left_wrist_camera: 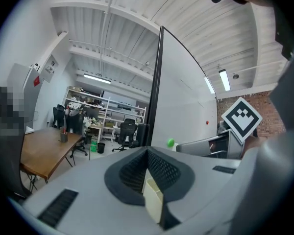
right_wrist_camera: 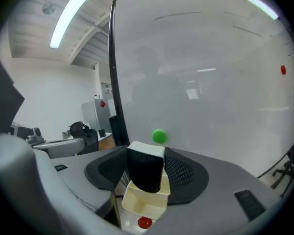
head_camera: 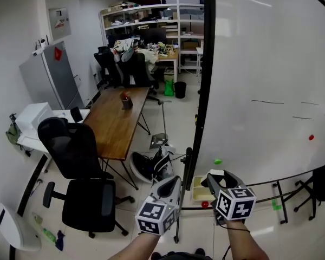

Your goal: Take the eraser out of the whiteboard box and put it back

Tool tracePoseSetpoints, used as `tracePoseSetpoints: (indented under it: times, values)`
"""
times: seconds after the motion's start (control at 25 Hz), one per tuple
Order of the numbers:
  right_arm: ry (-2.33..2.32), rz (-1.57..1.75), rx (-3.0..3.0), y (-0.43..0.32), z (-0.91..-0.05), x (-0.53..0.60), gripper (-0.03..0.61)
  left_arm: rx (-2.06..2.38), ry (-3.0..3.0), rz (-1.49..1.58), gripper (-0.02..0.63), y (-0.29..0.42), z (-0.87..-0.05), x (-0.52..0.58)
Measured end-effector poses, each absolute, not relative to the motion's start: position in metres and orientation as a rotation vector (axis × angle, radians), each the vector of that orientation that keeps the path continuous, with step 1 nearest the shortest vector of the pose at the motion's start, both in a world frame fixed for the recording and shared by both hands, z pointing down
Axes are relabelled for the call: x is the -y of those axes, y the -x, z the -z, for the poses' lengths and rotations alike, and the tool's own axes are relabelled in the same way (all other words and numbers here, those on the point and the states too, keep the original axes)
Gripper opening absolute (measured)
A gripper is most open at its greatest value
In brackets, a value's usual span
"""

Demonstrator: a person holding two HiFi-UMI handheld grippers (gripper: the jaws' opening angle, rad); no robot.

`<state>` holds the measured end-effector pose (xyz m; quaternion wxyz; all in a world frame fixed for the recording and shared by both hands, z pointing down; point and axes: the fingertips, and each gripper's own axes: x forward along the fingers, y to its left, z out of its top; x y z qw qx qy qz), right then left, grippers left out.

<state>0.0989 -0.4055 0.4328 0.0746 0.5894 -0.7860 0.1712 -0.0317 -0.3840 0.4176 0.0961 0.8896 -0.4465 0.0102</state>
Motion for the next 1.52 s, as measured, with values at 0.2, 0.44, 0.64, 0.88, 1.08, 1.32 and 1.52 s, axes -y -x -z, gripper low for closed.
tracePoseSetpoints:
  times: [0.2, 0.44, 0.64, 0.88, 1.08, 1.32, 1.52]
  values:
    - [-1.783, -0.449, 2.472, -0.116, -0.379, 0.373, 0.266, 1.316, -2.691, 0.037, 0.025, 0.026, -0.383, 0.363]
    - [-1.861, -0.337, 2.555, -0.139, -0.326, 0.346, 0.267, 1.259, -2.727, 0.110, 0.025, 0.014, -0.348, 0.334]
    - [-1.873, -0.313, 2.569, -0.143, -0.316, 0.335, 0.267, 1.261, -2.768, 0.134, 0.023, 0.012, -0.336, 0.325]
    - [-1.861, -0.296, 2.586, -0.146, -0.312, 0.327, 0.267, 1.252, -2.800, 0.117, 0.023, 0.002, -0.330, 0.316]
    - [-1.858, -0.284, 2.595, -0.146, -0.308, 0.321, 0.267, 1.252, -2.811, 0.104, 0.023, -0.001, -0.328, 0.311]
    - [-1.854, -0.278, 2.598, -0.143, -0.306, 0.319, 0.267, 1.260, -2.819, 0.079, 0.021, 0.003, -0.329, 0.310]
    - [-1.851, -0.279, 2.599, -0.139, -0.306, 0.320, 0.266, 1.262, -2.806, 0.085, 0.021, 0.007, -0.330, 0.311]
